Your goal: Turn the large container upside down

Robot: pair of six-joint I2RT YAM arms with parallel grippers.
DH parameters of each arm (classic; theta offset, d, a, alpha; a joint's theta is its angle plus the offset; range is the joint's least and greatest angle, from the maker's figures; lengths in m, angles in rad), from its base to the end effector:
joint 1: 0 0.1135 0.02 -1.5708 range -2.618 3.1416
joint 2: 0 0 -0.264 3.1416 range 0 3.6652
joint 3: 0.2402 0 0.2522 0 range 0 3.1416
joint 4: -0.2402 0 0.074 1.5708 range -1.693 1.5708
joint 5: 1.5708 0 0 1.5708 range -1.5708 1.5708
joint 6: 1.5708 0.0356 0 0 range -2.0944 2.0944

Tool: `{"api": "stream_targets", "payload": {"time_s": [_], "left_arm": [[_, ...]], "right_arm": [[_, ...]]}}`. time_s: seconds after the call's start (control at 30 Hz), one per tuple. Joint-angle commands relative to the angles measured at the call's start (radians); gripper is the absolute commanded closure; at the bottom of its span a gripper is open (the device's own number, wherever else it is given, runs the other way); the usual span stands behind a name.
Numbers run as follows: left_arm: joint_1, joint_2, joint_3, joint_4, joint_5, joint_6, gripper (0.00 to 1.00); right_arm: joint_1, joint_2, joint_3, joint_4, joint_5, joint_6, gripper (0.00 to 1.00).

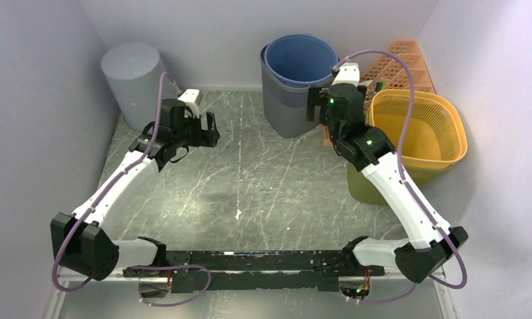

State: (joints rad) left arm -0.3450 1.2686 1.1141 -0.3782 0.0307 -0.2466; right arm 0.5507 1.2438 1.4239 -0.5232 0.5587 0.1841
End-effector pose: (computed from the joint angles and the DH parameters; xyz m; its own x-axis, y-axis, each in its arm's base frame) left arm 0.2698 -0.0981 0.3315 -0.5521 -0.0609 -0.8316 0.2353 0.9454 -0.2254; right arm 0.2345 0.1218 0.4314 -0.2852 0.0070 -0.9584 0.0345 0.9994 -0.0029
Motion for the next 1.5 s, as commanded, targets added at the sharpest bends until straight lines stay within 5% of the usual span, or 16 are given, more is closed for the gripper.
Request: {"api": "stream_targets", "payload": {"time_s": [0.0,0.33,0.57,1.07,1.3,1.47], "left_arm": [[-0.061,0.001,-0.020,-0.001,-0.027,0.022,0.00],[-0.113,-0.061,-0.068,-0.009,-0.030,0.027,0.00],[-0.118,-0.094,-0.083,-0.029,-0.051,0.038,0.01],[-0.124,-0.122,-0.108,-0.035,-0.036,0.046,0.01],[-0.126,-0.140,-0.114,-0.042,-0.048,0.050,0.00],[-0.126,-0.135,-0.119,-0.043,-0.045,0.045,0.01]], "right_arm": [[-0.015,-0.028,0.117,-0.121,0.116,-0.028,0.07],[-0.050,-0.024,0.170,-0.206,0.253,-0.035,0.07],[-0.190,-0.061,0.075,-0.186,0.174,-0.041,0.16],[-0.327,-0.066,-0.089,-0.109,0.111,0.023,0.18],[-0.367,-0.083,-0.101,-0.079,0.055,0.026,0.45],[-0.373,-0.084,-0.091,-0.077,0.051,0.007,0.77]]}}
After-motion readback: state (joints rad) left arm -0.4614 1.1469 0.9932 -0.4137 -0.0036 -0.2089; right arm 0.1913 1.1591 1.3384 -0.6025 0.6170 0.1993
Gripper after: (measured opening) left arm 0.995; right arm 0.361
